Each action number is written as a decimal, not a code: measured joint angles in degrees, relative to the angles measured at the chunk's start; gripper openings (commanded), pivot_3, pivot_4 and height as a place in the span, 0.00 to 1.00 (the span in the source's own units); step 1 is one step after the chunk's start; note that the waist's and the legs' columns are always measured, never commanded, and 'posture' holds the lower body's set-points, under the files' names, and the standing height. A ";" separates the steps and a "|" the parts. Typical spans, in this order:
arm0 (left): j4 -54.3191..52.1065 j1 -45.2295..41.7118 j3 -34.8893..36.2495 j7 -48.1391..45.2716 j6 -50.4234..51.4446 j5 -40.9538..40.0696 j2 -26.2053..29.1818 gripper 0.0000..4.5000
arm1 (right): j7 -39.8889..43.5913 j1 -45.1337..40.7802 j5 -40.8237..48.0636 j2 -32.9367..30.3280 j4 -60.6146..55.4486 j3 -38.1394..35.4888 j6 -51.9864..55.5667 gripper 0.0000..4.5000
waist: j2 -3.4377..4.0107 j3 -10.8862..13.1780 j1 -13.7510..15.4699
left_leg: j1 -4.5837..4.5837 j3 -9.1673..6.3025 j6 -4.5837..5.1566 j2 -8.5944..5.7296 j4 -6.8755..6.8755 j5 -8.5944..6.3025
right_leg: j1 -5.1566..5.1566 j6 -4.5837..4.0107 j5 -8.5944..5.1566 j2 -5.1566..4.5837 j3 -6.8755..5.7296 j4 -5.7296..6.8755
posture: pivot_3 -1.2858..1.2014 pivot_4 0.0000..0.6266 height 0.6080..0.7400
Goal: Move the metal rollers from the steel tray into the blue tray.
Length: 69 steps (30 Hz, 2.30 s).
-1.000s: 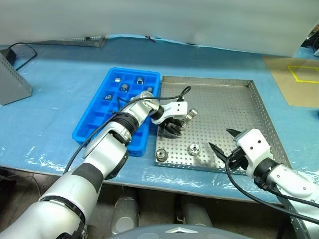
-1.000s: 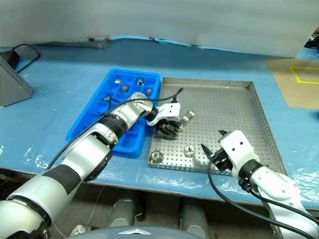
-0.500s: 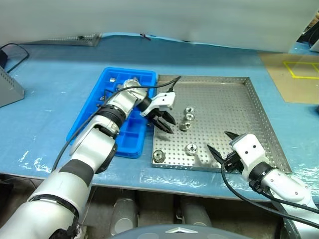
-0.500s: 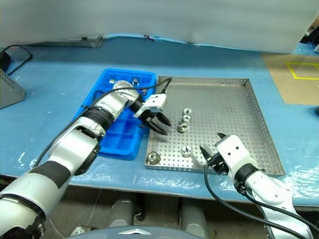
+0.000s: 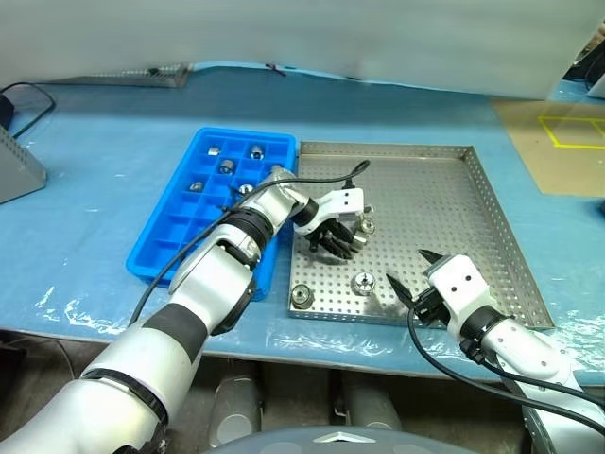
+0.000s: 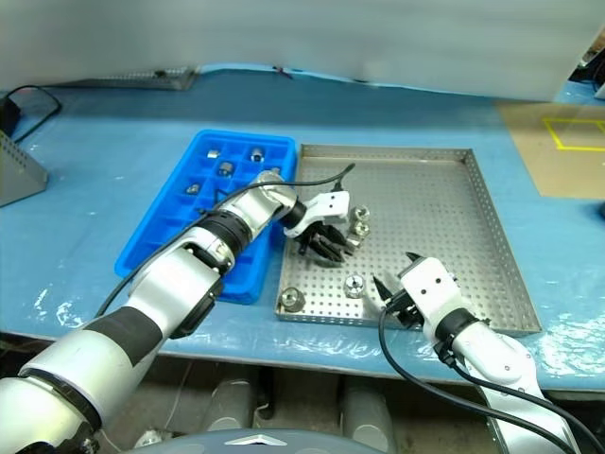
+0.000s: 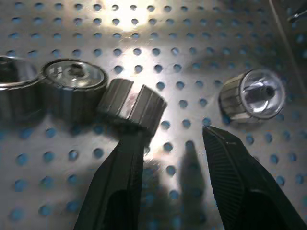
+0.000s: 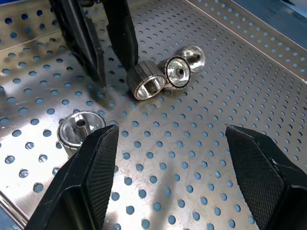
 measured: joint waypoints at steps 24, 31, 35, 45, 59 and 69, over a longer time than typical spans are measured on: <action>2.03 -1.73 8.29 12.66 27.95 -2.83 -4.41 0.45 | -2.24 -1.33 -5.44 0.69 -5.27 4.05 8.84 0.82 | -0.05 0.00 -1.08 | 0.76 0.01 0.28 -0.13 -0.06 -0.22 | 1.07 0.12 -0.06 -0.08 0.04 -0.72 | 0.37 0.24 1.00; 1.71 -1.90 10.38 15.21 31.11 -4.16 -4.65 0.45 | -2.32 -2.61 -7.12 0.60 -5.29 5.59 10.07 0.82 | -0.04 0.00 -1.08 | 0.70 0.03 0.22 -0.12 -0.09 -0.29 | 0.97 0.10 -0.05 -0.08 0.02 -0.72 | 0.37 0.24 1.00; 1.11 -2.28 10.82 15.20 33.38 -5.02 -4.61 0.45 | -2.31 -2.36 -7.68 0.60 -5.96 6.79 10.53 0.82 | -0.05 0.00 -1.12 | 0.64 0.04 0.21 -0.11 -0.07 -0.28 | 0.84 0.49 -0.27 -0.08 0.03 -0.72 | 0.37 0.24 1.00; -0.50 -2.03 10.75 16.76 33.12 -5.20 -4.41 0.45 | -2.26 -3.16 -9.02 -0.24 -6.53 6.89 11.38 0.82 | -0.02 -0.01 -1.13 | -0.01 0.05 0.31 -0.10 -0.08 -0.30 | 0.31 0.07 -0.02 -0.07 0.01 -0.69 | 0.37 0.24 1.00; -3.02 0.75 10.15 18.48 32.01 -5.30 -4.75 0.00 | -2.33 -2.44 -10.65 -0.24 -6.53 8.41 11.37 0.82 | -0.02 -0.01 -1.17 | 0.01 0.06 0.28 -0.07 -0.01 -0.32 | 0.34 0.07 -0.01 -0.07 0.01 -0.67 | 0.37 0.24 1.00; -5.62 1.10 7.85 7.64 29.04 -5.85 -0.21 0.00 | -2.24 -0.83 -11.78 -0.21 -4.70 8.61 8.84 0.82 | -0.02 -0.01 -1.20 | 0.02 0.09 0.28 -0.05 -0.02 -0.32 | 0.32 0.07 -0.01 -0.06 0.01 -0.67 | 0.38 0.24 1.00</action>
